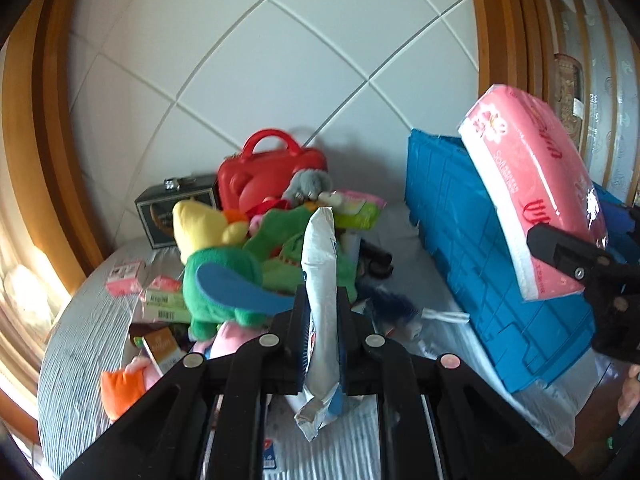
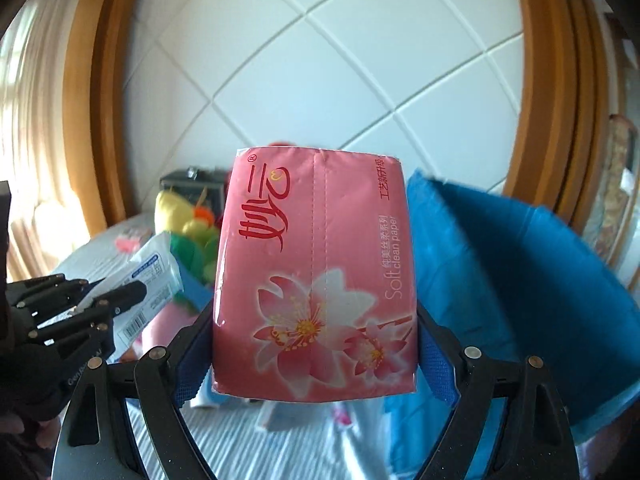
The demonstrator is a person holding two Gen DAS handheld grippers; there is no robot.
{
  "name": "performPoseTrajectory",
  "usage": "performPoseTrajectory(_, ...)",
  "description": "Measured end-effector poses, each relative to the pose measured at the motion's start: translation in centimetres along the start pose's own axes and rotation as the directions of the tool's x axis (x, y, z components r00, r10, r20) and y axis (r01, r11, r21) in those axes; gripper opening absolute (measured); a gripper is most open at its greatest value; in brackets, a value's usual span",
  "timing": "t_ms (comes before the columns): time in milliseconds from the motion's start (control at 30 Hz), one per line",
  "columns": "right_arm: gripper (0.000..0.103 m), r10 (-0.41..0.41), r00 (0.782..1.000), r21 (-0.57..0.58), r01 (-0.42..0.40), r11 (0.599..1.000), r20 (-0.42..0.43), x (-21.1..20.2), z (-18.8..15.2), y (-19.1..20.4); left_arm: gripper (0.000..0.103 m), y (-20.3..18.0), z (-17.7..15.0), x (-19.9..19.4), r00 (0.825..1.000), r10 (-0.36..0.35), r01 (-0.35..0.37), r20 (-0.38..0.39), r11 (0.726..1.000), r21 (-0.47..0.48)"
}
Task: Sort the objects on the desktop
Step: 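Carry the foil sachet and the pink tissue pack over the blue crate with both tools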
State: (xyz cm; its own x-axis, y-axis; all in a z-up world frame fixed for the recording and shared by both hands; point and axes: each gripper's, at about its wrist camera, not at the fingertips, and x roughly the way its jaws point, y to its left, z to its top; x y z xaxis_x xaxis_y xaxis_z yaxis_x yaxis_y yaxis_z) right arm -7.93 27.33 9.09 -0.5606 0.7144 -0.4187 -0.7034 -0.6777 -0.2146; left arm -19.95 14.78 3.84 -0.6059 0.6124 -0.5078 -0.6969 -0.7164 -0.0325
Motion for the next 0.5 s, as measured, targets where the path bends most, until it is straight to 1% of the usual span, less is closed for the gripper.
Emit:
performPoseTrajectory(67,0.089,-0.022,0.999,0.008,0.022,1.0,0.035,-1.2,0.8,-1.3,0.011,-1.2,1.0,-0.4,1.0,-0.009,0.008,0.022,1.0,0.011)
performPoseTrajectory(233,0.089,-0.087,0.993,0.03,0.085,0.996,0.082,-3.2,1.9,-5.1,0.011,-5.0,3.3,-1.1,0.997,-0.033,0.03,0.068,0.999,0.041)
performPoseTrajectory(500,0.089,-0.179,0.981,0.088,0.171,0.981,0.079,-3.8,2.9,-15.0,0.011,-13.6,8.3,-0.9,0.991,-0.085,0.075,0.108,0.993,0.09)
